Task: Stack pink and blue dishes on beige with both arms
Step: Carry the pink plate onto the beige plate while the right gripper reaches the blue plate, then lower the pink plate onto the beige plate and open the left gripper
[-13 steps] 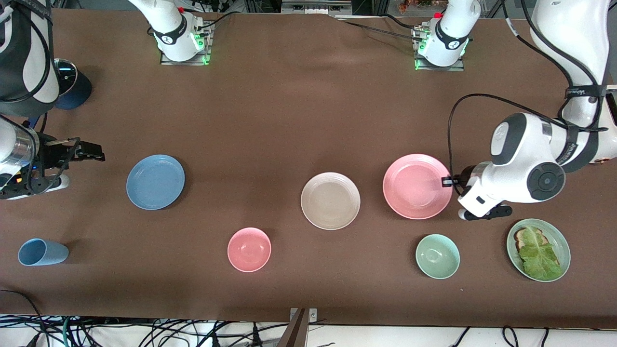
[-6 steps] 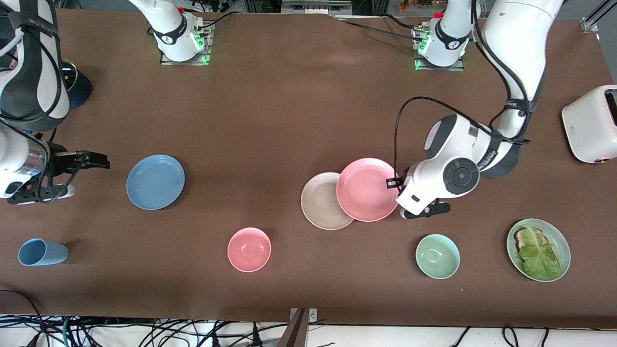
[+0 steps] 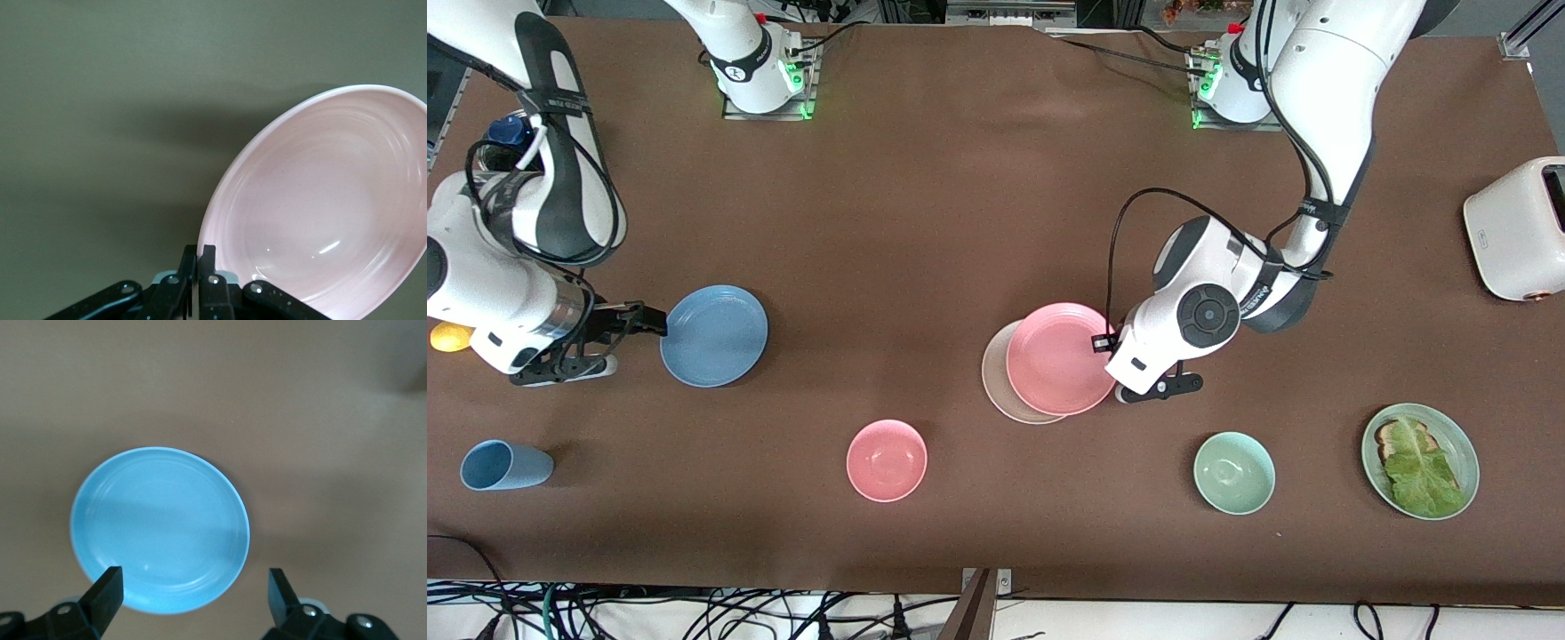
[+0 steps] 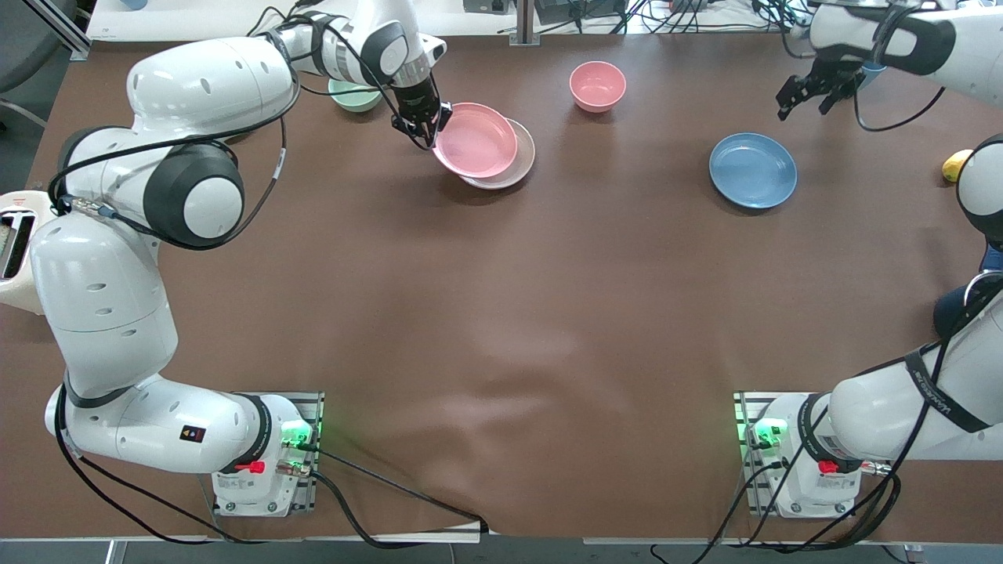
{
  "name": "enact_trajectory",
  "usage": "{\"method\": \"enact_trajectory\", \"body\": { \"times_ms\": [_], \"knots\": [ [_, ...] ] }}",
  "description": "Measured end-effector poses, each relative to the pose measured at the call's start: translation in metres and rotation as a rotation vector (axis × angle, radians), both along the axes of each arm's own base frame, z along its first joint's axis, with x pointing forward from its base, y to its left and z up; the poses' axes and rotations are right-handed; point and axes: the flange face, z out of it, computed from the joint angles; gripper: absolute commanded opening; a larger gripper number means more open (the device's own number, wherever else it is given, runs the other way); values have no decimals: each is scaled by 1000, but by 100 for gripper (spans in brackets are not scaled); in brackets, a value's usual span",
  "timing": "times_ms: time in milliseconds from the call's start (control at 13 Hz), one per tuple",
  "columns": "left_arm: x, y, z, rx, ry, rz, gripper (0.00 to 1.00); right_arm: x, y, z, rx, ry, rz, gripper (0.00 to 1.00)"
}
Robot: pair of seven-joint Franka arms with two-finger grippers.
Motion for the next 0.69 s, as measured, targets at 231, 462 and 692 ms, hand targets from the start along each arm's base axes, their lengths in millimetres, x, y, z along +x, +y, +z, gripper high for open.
{"method": "enact_trajectory", "body": {
  "times_ms": [231,462,692],
  "knots": [
    [-5,-17,-17,-5,-8,16,0,-13,-12,-27,-1,-13,-9,96],
    [-4,-17,-32,-5,-6,24,92,-15,-25,-37,-3,-30,-9,96],
    [7,-12,-21,-13,-31,38,100,-15,-27,-48,-4,-28,-6,96]
  ]
}}
